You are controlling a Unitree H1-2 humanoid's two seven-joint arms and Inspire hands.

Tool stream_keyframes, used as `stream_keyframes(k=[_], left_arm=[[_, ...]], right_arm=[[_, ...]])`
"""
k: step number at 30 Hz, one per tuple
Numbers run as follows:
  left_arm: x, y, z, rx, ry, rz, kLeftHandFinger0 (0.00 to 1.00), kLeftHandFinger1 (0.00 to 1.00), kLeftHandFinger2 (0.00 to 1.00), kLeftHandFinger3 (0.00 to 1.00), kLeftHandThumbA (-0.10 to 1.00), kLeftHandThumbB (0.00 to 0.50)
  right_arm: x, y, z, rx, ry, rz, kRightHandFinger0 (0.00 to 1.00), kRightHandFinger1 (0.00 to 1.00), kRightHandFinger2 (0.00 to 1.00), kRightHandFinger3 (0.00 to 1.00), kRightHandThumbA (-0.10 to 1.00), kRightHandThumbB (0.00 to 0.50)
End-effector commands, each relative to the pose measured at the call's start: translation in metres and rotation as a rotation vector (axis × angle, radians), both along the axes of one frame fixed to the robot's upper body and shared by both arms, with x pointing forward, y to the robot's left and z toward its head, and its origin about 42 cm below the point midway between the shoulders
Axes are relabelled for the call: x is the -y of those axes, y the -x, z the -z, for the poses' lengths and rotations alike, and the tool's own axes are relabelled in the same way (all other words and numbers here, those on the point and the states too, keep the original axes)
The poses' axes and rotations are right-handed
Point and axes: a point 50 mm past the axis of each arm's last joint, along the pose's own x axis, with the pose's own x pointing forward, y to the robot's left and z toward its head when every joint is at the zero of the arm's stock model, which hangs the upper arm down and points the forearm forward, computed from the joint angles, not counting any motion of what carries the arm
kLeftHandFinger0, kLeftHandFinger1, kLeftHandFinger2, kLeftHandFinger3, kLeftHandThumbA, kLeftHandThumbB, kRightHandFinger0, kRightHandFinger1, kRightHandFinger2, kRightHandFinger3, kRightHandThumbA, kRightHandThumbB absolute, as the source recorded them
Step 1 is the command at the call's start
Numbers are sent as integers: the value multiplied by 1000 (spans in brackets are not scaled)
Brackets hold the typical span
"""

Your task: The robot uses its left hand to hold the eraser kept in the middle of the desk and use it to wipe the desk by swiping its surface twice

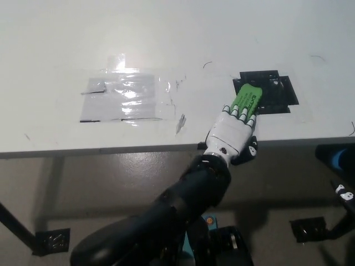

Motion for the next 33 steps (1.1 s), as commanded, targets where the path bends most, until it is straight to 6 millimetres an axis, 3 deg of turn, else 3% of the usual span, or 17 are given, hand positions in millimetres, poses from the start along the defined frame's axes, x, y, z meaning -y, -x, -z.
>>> stream_keyframes(k=[1,9,12,13,14,17,18,21,23,29,33], left_arm=[[20,56,74,-419,-126,50,1000,1000,1000,1000,1000,487],[-12,37,72,-455,-40,-65,1000,1000,1000,1000,1000,485],[-49,16,67,-484,85,-183,1000,1000,1000,1000,1000,491],[-53,14,67,-485,93,-192,1000,1000,1000,1000,1000,490],[-71,4,63,-484,144,-246,1000,1000,1000,1000,1000,500],[-92,-7,60,-466,177,-283,1000,1000,1000,1000,1000,500],[-120,-19,54,-453,176,-337,1000,1000,1000,1000,1000,475],[-158,-31,46,-440,199,-413,1000,1000,1000,1000,1000,463],[-179,-32,45,-434,223,-448,1000,1000,1000,1000,1000,450],[-232,-28,52,-427,209,-514,1000,1000,1000,1000,1000,480],[-250,-24,56,-418,232,-530,1000,1000,1000,1000,1000,464]], right_arm=[[-1,-6,-16,96,-25,49,1000,1000,1000,1000,1000,49],[-3,-3,-12,82,-10,45,1000,1000,1000,1000,1000,35],[-3,-1,-10,77,-14,53,1000,1000,1000,1000,1000,22],[-2,0,-10,75,-14,55,1000,1000,1000,1000,1000,22],[-1,1,-10,77,-17,57,1000,1000,1000,1000,1000,21],[1,3,-10,80,-19,62,1000,1000,1000,1000,1000,19],[1,3,-9,77,-24,62,1000,1000,1000,1000,1000,13],[4,4,-7,62,-7,62,1000,1000,1000,1000,1000,14],[3,5,-6,55,-11,70,1000,1000,1000,1000,1000,19],[3,8,-3,44,-16,75,1000,1000,1000,1000,1000,27],[4,10,-1,40,0,70,1000,1000,1000,1000,1000,2]])
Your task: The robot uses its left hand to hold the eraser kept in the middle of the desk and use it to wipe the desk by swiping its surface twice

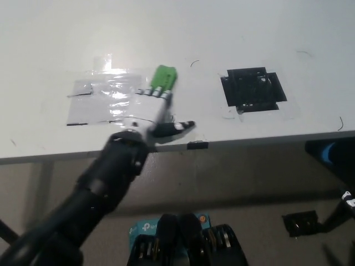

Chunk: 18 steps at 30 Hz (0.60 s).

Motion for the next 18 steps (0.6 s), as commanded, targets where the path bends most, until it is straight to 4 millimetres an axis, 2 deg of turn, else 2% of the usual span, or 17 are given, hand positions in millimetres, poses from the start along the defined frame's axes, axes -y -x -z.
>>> stream_keyframes(k=[1,4,7,10,14,15,16,18], left_arm=[[-69,36,75,-362,21,-151,1000,1000,1000,1000,1000,465],[-83,42,79,-374,29,-180,1000,1000,1000,1000,1000,488],[-92,46,82,-381,67,-215,1000,1000,1000,1000,1000,482],[-108,58,92,-404,68,-261,1000,1000,1000,1000,1000,466],[-120,70,100,-410,130,-305,1000,1000,1000,1000,1000,461],[-132,78,108,-432,152,-346,1000,1000,1000,1000,1000,440],[-135,80,110,-439,150,-356,1000,1000,1000,1000,1000,440],[-144,87,113,-436,175,-383,1000,1000,1000,1000,1000,380]], right_arm=[[1,1,-8,59,3,20,1000,1000,1000,1000,1000,12],[2,2,-8,70,1,17,1000,1000,1000,1000,1000,12],[2,4,-9,72,-6,23,1000,1000,1000,1000,1000,24],[3,4,-7,60,6,19,1000,1000,1000,1000,1000,9],[3,7,-5,55,12,20,1000,1000,1000,1000,1000,5],[3,7,-4,49,6,24,1000,1000,1000,1000,1000,14],[4,7,-4,51,3,27,1000,1000,1000,1000,1000,15],[6,8,-5,52,-4,31,1000,1000,1000,1000,1000,19]])
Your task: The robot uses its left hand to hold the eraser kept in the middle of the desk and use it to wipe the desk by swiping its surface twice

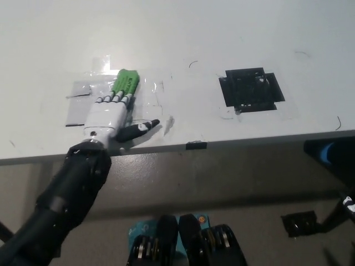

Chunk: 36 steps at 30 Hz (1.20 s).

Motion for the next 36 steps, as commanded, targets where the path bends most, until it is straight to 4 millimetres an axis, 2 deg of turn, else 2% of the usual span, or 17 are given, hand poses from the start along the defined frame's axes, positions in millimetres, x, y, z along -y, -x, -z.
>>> stream_keyframes(k=[1,2,6,12,15,19,20,24,26,28,29,30,31,32,33,34,36], left_arm=[[-81,67,100,-456,33,-240,1000,1000,1000,1000,1000,381],[-91,74,105,-472,19,-262,1000,1000,1000,1000,1000,408],[-103,85,109,-479,1,-277,1000,1000,1000,1000,1000,452],[-114,100,120,-507,23,-323,1000,1000,1000,1000,1000,471],[-115,107,126,-509,28,-327,1000,1000,1000,1000,1000,479],[-107,108,128,-525,37,-313,1000,1000,1000,1000,1000,491],[-105,106,129,-527,37,-308,1000,1000,1000,1000,1000,472],[-93,98,125,-494,69,-265,1000,1000,1000,1000,1000,457],[-81,86,111,-415,134,-207,1000,1000,1000,1000,1000,391],[-67,71,82,-321,174,-156,1000,1000,1000,1000,1000,383],[-65,70,78,-309,179,-147,1000,1000,1000,1000,1000,384],[-60,62,64,-248,228,-129,1000,1000,1000,1000,1000,332],[-58,57,53,-189,256,-98,1000,1000,1000,1000,1000,340],[-54,48,32,-114,293,-64,1000,1000,1000,1000,1000,347],[-52,35,12,-17,370,-38,1000,1000,1000,1000,1000,325],[-51,31,3,13,393,-29,1000,1000,1000,1000,1000,298],[-46,7,-59,110,535,-40,1000,1000,1000,1000,1000,299]], right_arm=[[4,0,-11,74,5,21,1000,1000,1000,1000,1000,10],[5,0,-11,74,1,30,1000,1000,1000,1000,1000,0],[5,0,-10,74,5,28,1000,1000,1000,1000,1000,0],[6,3,-8,71,-5,31,1000,1000,1000,1000,1000,31],[7,2,-8,77,-4,33,1000,1000,1000,1000,1000,23],[7,2,-8,73,-8,30,1000,1000,1000,1000,1000,34],[7,2,-9,72,-9,30,1000,1000,1000,1000,1000,36],[8,3,-9,75,-10,32,1000,1000,1000,1000,1000,14],[9,2,-10,76,-3,35,1000,1000,1000,1000,1000,3],[10,3,-10,76,-2,33,1000,1000,1000,1000,1000,22],[10,3,-10,76,-2,32,1000,1000,1000,1000,1000,25],[10,4,-10,74,7,28,1000,1000,1000,1000,1000,41],[10,4,-9,70,17,26,1000,1000,1000,1000,1000,51],[10,5,-10,61,20,26,1000,1000,1000,1000,1000,68],[11,4,-9,64,17,28,1000,1000,1000,1000,1000,69],[11,4,-10,66,15,24,1000,1000,1000,1000,1000,71],[11,4,-11,63,20,16,1000,1000,1000,1000,1000,53]])
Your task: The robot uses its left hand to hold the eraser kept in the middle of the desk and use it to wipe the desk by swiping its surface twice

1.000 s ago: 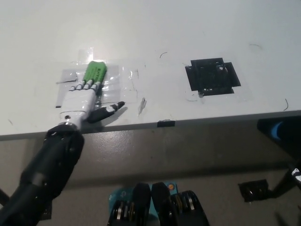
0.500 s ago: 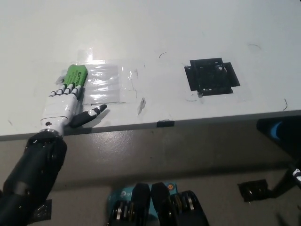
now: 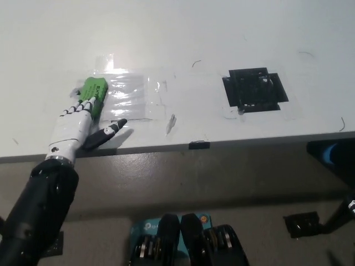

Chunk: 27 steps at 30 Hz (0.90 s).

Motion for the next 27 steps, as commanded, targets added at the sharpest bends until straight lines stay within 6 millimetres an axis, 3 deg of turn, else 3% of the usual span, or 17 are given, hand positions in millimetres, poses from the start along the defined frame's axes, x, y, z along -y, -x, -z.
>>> stream_keyframes(k=[1,2,3,4,6,7,11,12,13,15,17,18,19,20,21,23,27], left_arm=[[6,-22,-65,89,301,46,1000,1000,1000,1000,1000,303],[7,-29,-89,132,410,58,1000,1000,1000,1000,1000,391],[9,-33,-115,187,481,82,1000,1000,1000,1000,1000,430],[9,-33,-122,204,499,91,1000,1000,1000,1000,1000,441],[14,-31,-187,307,611,140,1000,1000,1000,1000,1000,432],[15,-28,-206,344,628,155,1000,1000,1000,1000,1000,391],[20,-10,-257,499,675,246,1000,1000,1000,1000,1000,398],[19,6,-274,529,682,270,1000,1000,1000,1000,1000,463],[19,6,-274,528,684,270,1000,1000,1000,1000,1000,465],[21,35,-274,597,688,318,1000,1000,1000,1000,1000,414],[22,64,-256,591,709,338,1000,1000,1000,1000,1000,489],[21,74,-244,588,709,338,1000,1000,1000,1000,1000,436],[21,96,-216,564,738,332,1000,1000,1000,1000,1000,432],[21,97,-216,562,741,330,1000,1000,1000,1000,1000,432],[22,108,-205,547,748,319,1000,1000,1000,1000,1000,361],[23,133,-162,474,811,305,1000,1000,1000,1000,1000,373],[29,160,-115,383,853,275,1000,1000,1000,1000,1000,272]], right_arm=[[4,0,-14,64,28,3,1000,1000,1000,1000,1000,39],[4,0,-14,66,29,-1,1000,1000,1000,1000,1000,25],[4,0,-15,65,26,-2,1000,1000,1000,1000,1000,52],[5,0,-15,63,26,-3,1000,1000,1000,1000,1000,57],[5,1,-15,63,24,-7,1000,1000,1000,1000,1000,105],[5,1,-14,60,28,-9,1000,1000,1000,1000,1000,110],[6,2,-14,59,39,-16,1000,1000,1000,1000,1000,82],[7,2,-13,59,31,-22,1000,1000,1000,1000,1000,67],[7,2,-14,59,31,-22,1000,1000,1000,1000,1000,66],[7,2,-14,57,41,-21,1000,1000,1000,1000,1000,39],[7,2,-14,52,41,-23,1000,1000,1000,1000,1000,13],[7,2,-14,41,45,-22,1000,1000,1000,1000,1000,21],[9,2,-13,35,54,-19,1000,1000,1000,1000,1000,19],[10,2,-14,34,55,-20,1000,1000,1000,1000,1000,19],[10,1,-14,37,57,-20,1000,1000,1000,1000,1000,9],[10,0,-14,39,63,-23,1000,1000,1000,1000,1000,45],[10,-1,-13,39,42,-24,1000,1000,1000,1000,1000,72]])
